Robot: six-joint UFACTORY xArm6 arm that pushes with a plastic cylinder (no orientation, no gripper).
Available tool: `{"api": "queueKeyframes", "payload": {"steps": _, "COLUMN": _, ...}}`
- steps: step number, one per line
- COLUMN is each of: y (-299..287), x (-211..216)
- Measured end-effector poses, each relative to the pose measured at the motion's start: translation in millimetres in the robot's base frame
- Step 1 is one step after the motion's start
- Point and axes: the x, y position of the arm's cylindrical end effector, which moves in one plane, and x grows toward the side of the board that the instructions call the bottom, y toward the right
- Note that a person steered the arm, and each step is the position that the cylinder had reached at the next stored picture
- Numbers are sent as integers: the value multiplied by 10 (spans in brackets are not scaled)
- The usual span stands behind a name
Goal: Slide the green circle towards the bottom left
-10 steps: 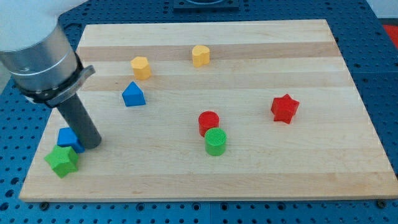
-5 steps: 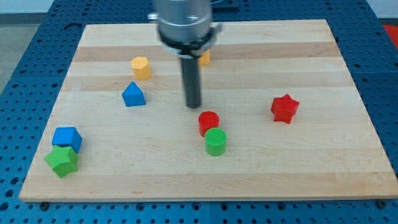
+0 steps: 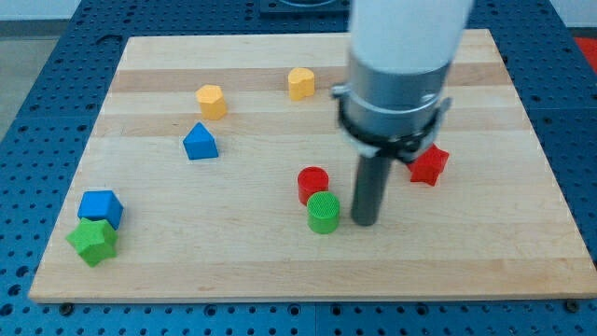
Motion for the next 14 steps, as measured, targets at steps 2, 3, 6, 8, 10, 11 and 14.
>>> {"api": "queueKeyframes", "payload": {"steps": 2, "y": -753, "x": 340}}
{"api": "queueKeyframes", "payload": {"steps": 3, "y": -217, "x": 312}}
{"api": "queueKeyframes", "payload": {"steps": 6, "y": -750, "x": -71}}
{"api": "queueKeyframes", "payload": {"steps": 8, "y": -945, "x": -405}}
{"api": "queueKeyframes", "payload": {"steps": 10, "y": -1469, "x": -248}}
{"api": "queueKeyframes", "payload": {"steps": 11, "y": -1818, "x": 52}}
{"api": "queueKeyframes", "payload": {"steps": 14, "y": -444, "x": -70}}
